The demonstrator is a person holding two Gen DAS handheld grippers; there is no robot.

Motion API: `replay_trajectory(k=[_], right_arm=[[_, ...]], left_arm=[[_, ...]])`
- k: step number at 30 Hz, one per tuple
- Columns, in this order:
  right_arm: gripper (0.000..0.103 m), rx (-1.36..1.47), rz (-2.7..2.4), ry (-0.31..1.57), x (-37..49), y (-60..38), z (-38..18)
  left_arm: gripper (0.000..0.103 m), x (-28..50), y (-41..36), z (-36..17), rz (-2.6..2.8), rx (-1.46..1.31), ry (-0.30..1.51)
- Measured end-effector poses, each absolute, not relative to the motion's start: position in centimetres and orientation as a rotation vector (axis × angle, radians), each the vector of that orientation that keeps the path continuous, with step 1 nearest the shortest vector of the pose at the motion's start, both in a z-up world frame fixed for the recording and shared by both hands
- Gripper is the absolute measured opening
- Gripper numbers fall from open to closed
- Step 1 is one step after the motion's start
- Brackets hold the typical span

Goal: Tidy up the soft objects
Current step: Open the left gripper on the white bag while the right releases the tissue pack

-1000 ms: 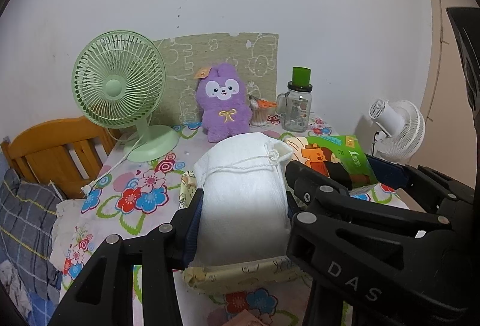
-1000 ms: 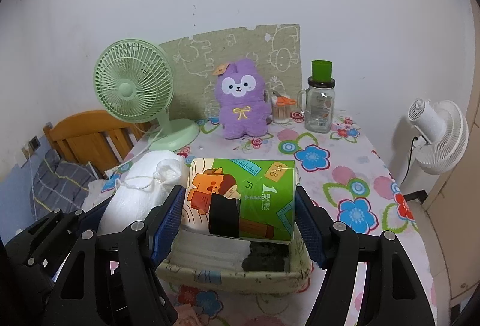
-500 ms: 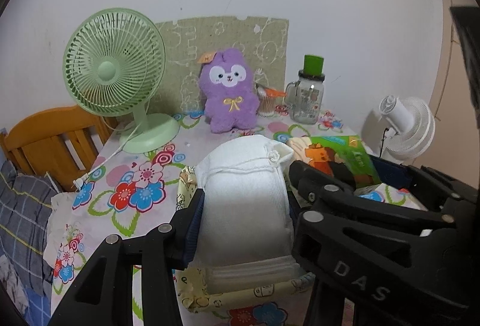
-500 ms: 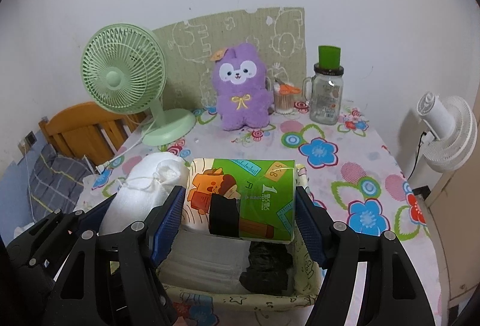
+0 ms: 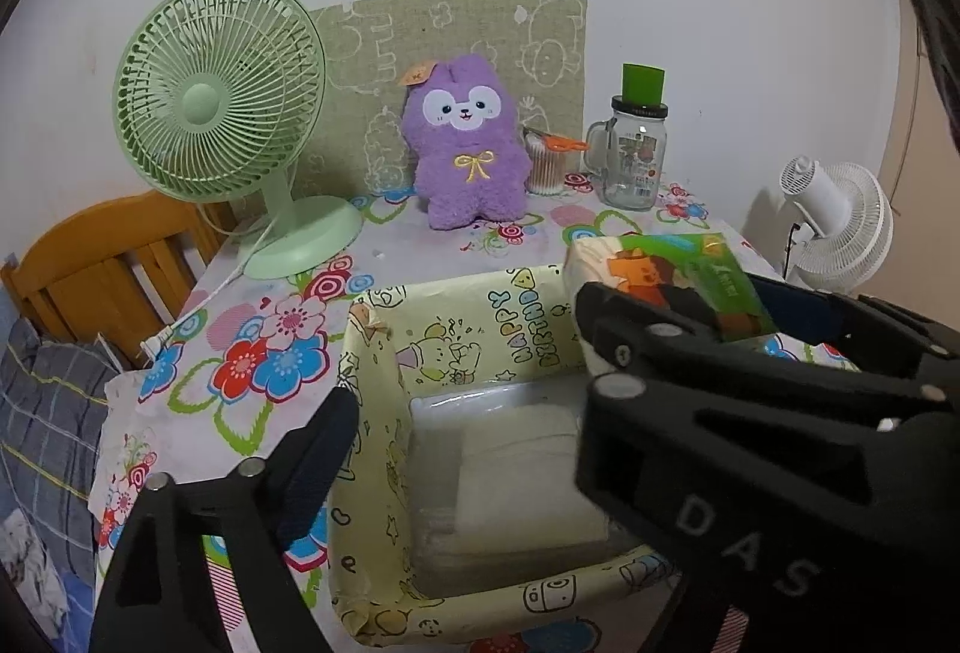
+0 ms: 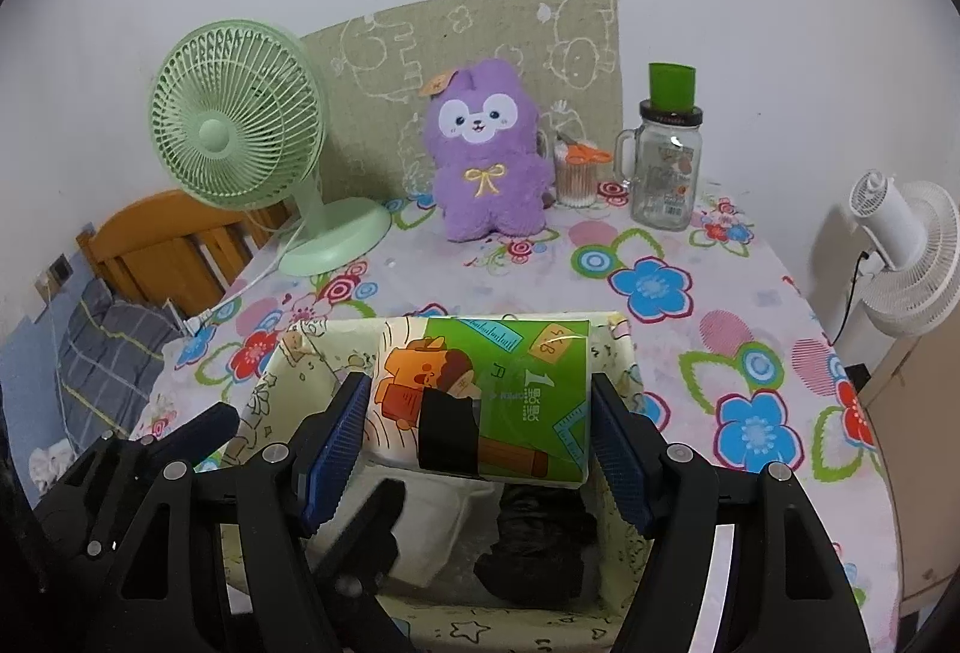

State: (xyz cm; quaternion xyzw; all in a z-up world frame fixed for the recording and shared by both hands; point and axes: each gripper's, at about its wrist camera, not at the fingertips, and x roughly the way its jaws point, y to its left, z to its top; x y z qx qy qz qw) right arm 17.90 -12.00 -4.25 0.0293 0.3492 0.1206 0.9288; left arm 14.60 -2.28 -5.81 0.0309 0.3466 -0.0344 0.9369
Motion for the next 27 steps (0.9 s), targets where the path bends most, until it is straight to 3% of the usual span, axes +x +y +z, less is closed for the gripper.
replay_trajectory(k=[10,17,27], right_arm=[[0.077,0.052,0.338,0.748,18.4,-10.8,-5.5],[0.093,0.048,0.326,0.745,17.7,-11.0,-5.6],[0.094,0.022,0.321,0.743,15.4,-11.0,-5.3]], left_arm=[[0.096,14.7,-1.3,-6.4,-0.039,0.029,0.73],[0.101,14.6,-0.8,-6.6,-0.054,0.002,0.738],[0.102,13.0,-1.0,-6.3,-0.051,-0.012,0.74]])
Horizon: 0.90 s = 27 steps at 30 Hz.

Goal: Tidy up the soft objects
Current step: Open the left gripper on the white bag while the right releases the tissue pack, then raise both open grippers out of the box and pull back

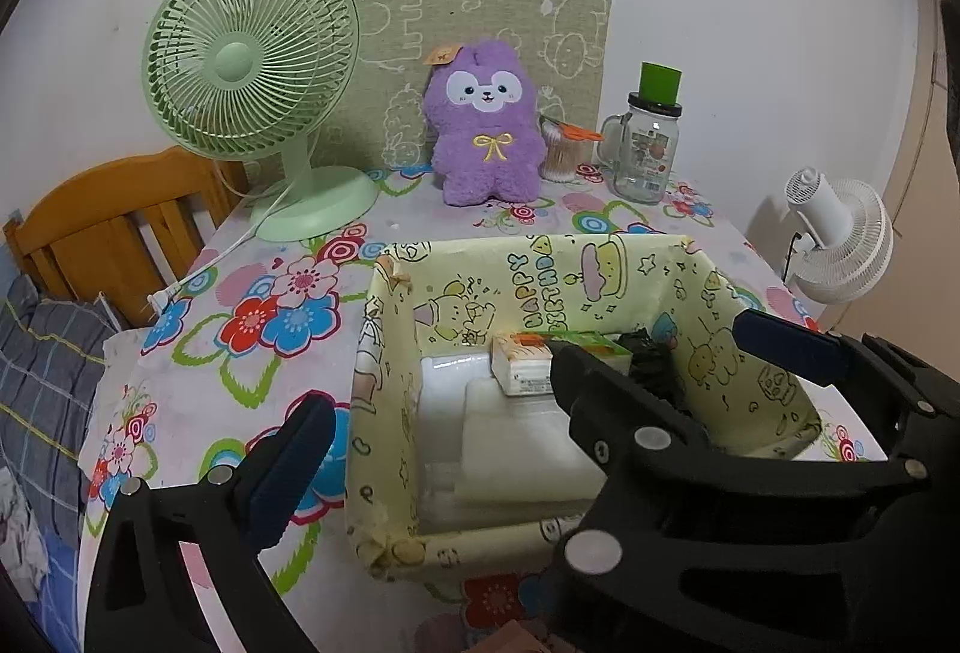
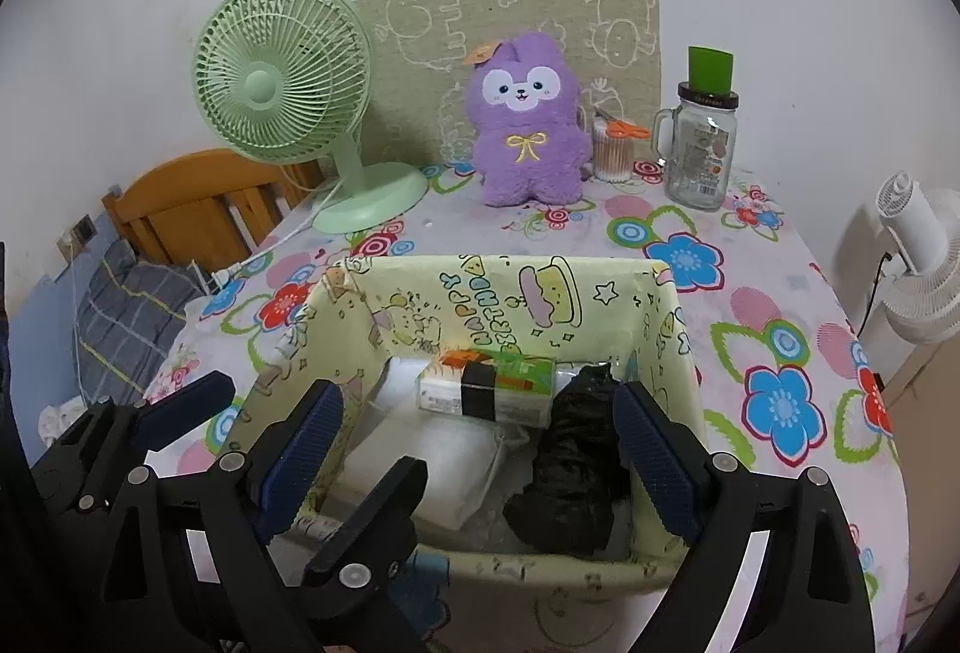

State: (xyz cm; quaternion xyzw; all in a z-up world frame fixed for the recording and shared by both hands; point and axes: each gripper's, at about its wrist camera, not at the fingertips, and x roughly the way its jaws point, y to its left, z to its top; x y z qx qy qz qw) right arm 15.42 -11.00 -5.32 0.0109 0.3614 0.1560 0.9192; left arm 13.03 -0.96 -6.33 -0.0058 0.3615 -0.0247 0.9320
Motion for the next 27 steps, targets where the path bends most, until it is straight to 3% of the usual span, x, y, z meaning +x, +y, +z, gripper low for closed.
replay_trajectory(k=[4,27], right_arm=[[0.097,0.029,0.32,0.736,14.6,-11.4,-5.1],[0.098,0.023,0.299,0.684,10.2,-12.8,-3.7]], left_arm=[[0.102,12.2,-1.4,-6.1,-0.057,-0.006,0.733],[0.102,8.2,-2.6,-4.9,-0.066,0.005,0.686]])
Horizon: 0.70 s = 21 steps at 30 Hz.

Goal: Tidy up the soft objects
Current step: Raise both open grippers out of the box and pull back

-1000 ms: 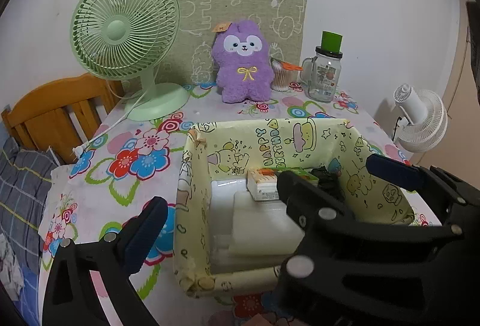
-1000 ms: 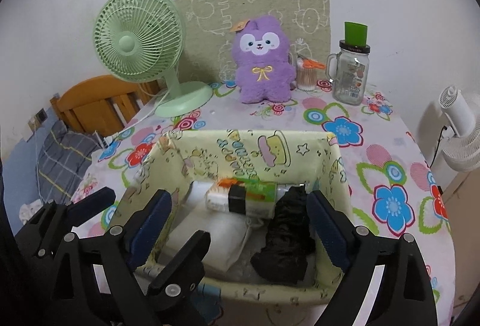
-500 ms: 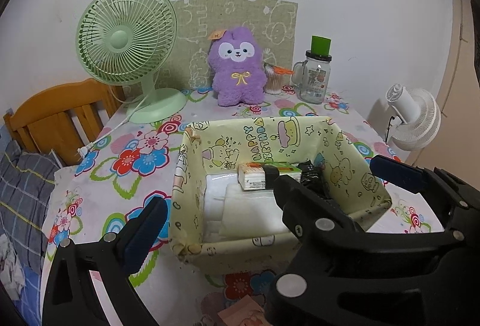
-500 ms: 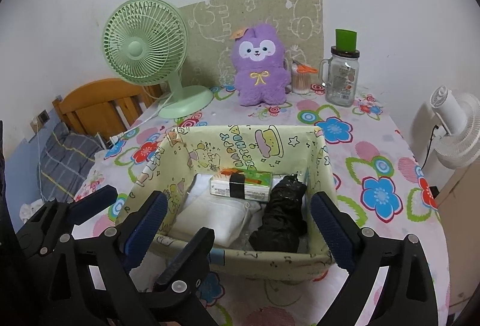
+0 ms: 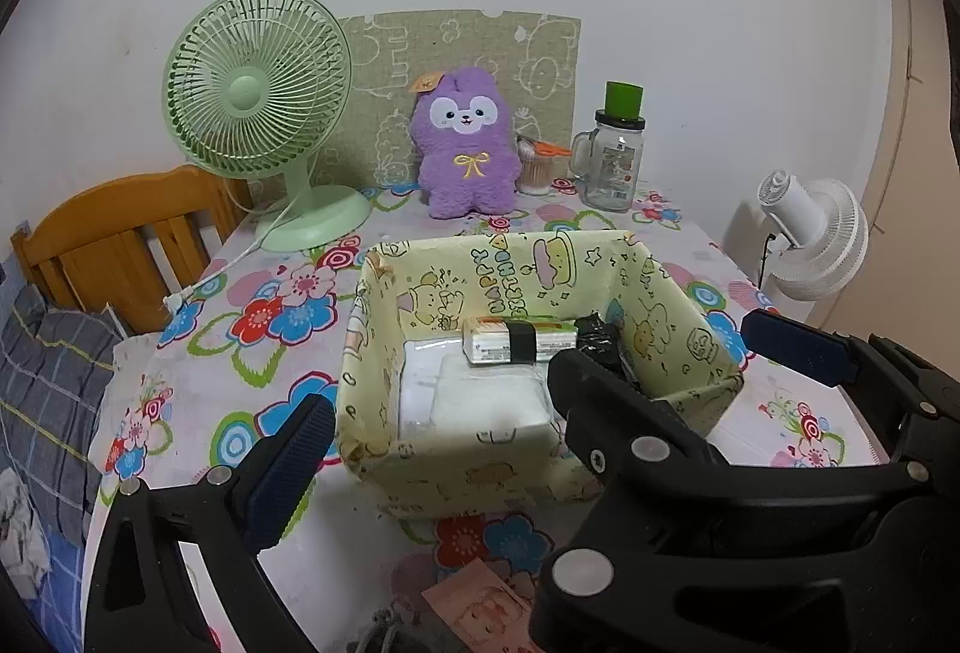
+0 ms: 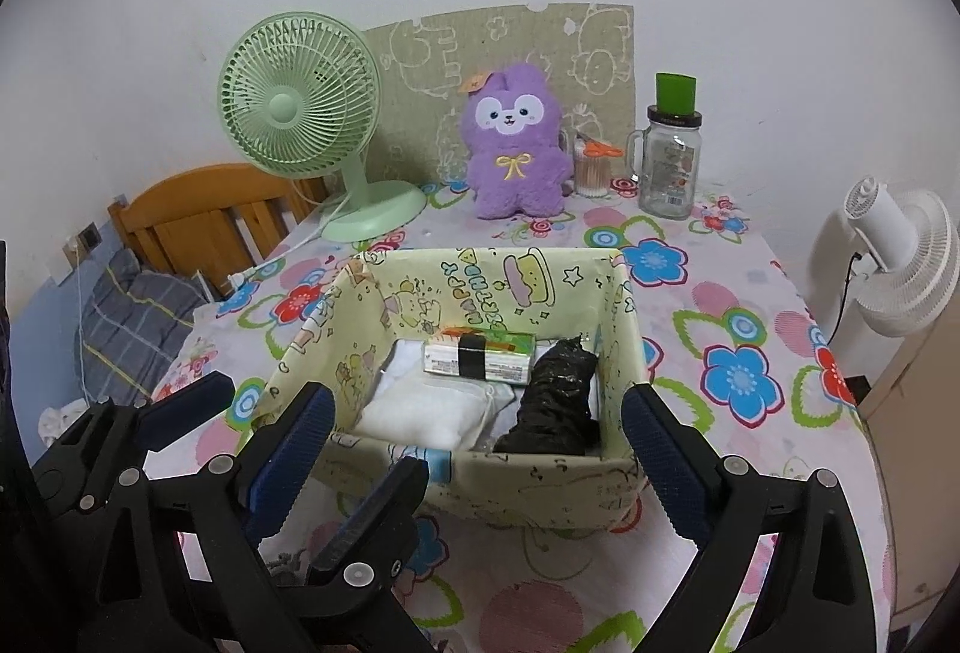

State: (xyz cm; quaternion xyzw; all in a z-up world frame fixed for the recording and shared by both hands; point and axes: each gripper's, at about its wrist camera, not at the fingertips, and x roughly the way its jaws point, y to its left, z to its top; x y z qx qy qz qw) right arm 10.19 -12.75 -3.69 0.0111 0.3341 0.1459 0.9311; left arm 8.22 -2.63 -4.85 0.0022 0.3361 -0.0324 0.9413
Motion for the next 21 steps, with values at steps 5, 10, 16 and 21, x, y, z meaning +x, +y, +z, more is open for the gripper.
replay_trajectory(k=[5,10,16,21], right_arm=[[0.098,0.017,0.295,0.677,9.3,-12.8,-3.6],[0.098,0.02,0.292,0.668,8.4,-13.0,-3.4],[0.098,0.019,0.29,0.651,7.2,-13.2,-3.0],[0.098,0.019,0.29,0.645,6.2,-13.3,-2.8]], left_arm=[[0.102,7.5,-2.7,-4.9,-0.071,-0.006,0.684],[0.102,6.6,-2.8,-4.8,-0.072,-0.005,0.678],[0.102,5.6,-3.0,-4.4,-0.074,-0.004,0.663],[0.102,4.8,-3.1,-4.2,-0.074,-0.004,0.653]])
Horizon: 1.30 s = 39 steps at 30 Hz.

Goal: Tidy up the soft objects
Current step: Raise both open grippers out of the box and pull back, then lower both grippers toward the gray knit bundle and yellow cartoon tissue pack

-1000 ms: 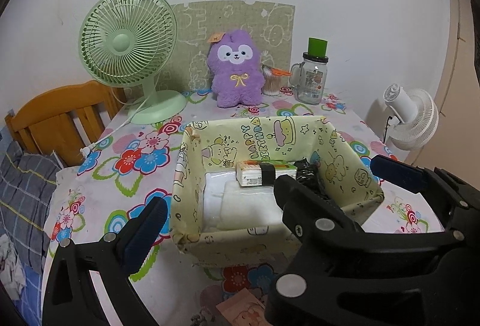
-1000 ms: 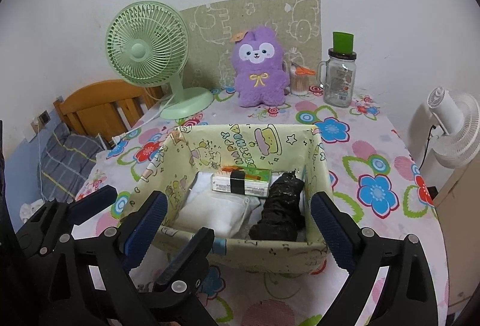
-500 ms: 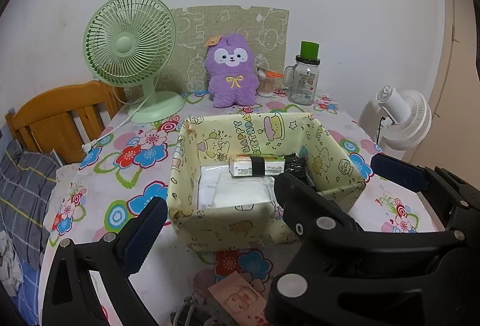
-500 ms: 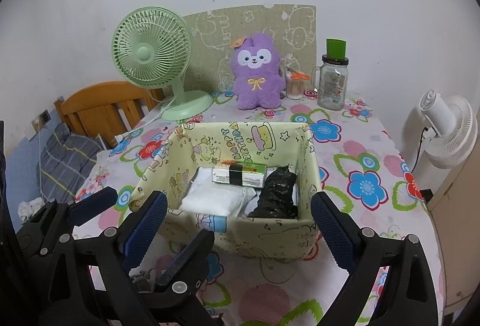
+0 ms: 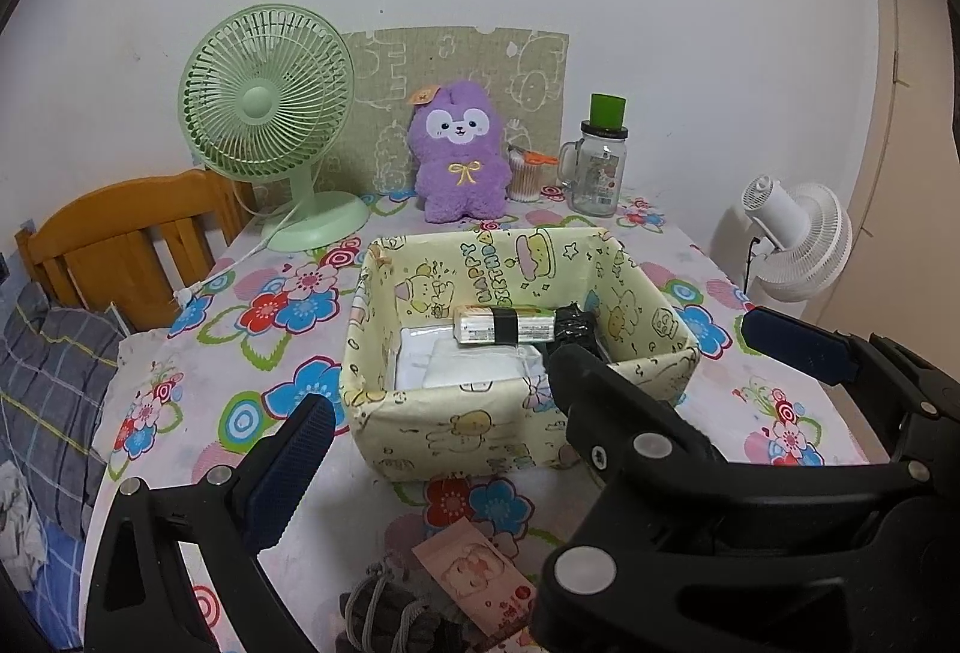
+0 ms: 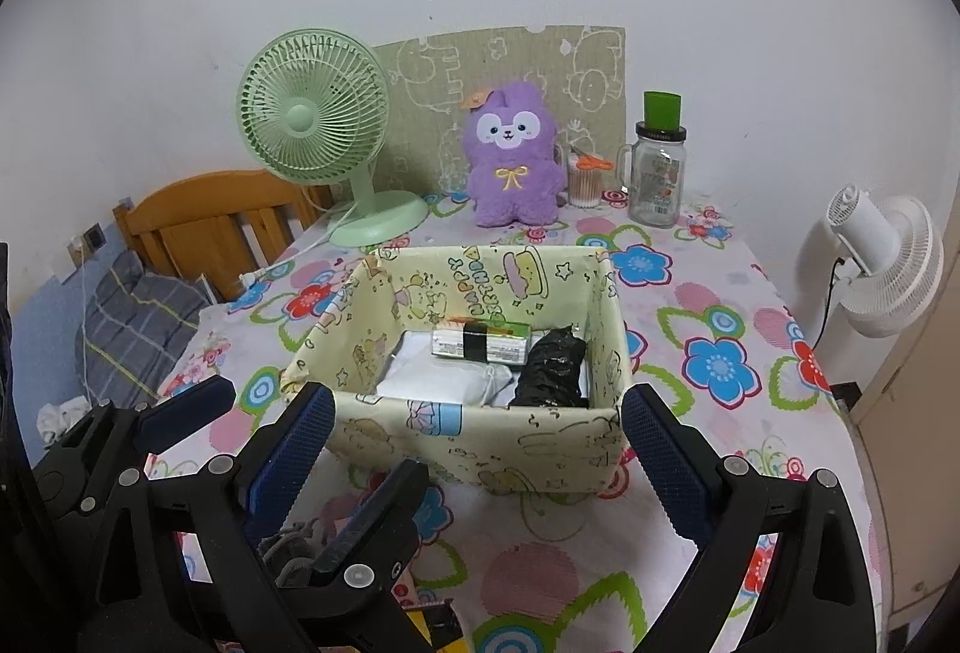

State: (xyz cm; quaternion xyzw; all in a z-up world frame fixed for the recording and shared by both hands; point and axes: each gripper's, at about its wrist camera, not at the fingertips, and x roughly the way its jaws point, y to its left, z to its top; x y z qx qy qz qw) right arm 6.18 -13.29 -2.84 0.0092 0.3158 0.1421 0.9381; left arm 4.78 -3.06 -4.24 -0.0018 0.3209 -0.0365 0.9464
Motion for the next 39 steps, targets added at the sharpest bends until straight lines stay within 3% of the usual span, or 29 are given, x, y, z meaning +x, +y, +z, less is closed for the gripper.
replay_trajectory(k=[39], right_arm=[[0.098,0.026,0.286,0.662,0.3,-13.8,-5.6]], left_arm=[[0.102,-1.2,-2.9,-6.4,-0.07,0.001,0.664]])
